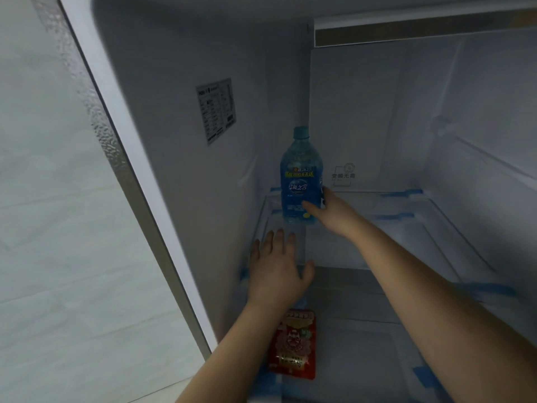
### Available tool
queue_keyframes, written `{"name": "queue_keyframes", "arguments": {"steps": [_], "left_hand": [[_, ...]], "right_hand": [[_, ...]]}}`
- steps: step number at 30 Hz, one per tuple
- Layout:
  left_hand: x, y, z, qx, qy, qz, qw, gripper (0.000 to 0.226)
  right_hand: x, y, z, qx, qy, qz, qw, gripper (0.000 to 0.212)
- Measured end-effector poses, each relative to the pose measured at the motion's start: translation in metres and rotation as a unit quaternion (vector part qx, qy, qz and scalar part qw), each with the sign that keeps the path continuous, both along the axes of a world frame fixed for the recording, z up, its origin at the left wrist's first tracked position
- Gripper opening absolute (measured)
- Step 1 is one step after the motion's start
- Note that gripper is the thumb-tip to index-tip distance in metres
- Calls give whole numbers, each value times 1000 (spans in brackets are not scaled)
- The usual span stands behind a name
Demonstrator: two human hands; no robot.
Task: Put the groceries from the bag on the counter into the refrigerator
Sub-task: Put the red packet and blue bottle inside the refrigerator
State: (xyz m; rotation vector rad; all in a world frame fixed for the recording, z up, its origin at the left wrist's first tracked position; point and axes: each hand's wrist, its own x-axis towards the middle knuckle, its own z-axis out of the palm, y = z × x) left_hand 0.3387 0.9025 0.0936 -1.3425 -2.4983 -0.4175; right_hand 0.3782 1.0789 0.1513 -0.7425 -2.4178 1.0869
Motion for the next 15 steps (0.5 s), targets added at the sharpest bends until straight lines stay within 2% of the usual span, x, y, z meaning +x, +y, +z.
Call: {"name": "queue_keyframes", "arguments": {"steps": [2, 4, 6, 11, 15], "left_hand": [[3, -10, -4, 6, 21, -5, 1000, 68], [8, -20, -9, 10, 30, -17, 999, 66], [14, -29, -13, 9, 35, -26, 999, 66], [23, -48, -21, 0, 55, -51, 997, 63], [24, -58, -25, 5, 49, -69, 996, 61]], "right_hand": [[12, -10, -2, 72, -41, -7, 997, 49], [26, -18, -6, 178, -95, -31, 979, 49], [40, -27, -10, 244, -127, -45, 960, 53], [71, -58, -22, 315, -158, -42, 935, 60], [93, -84, -30, 350, -170, -51, 920, 57]]}}
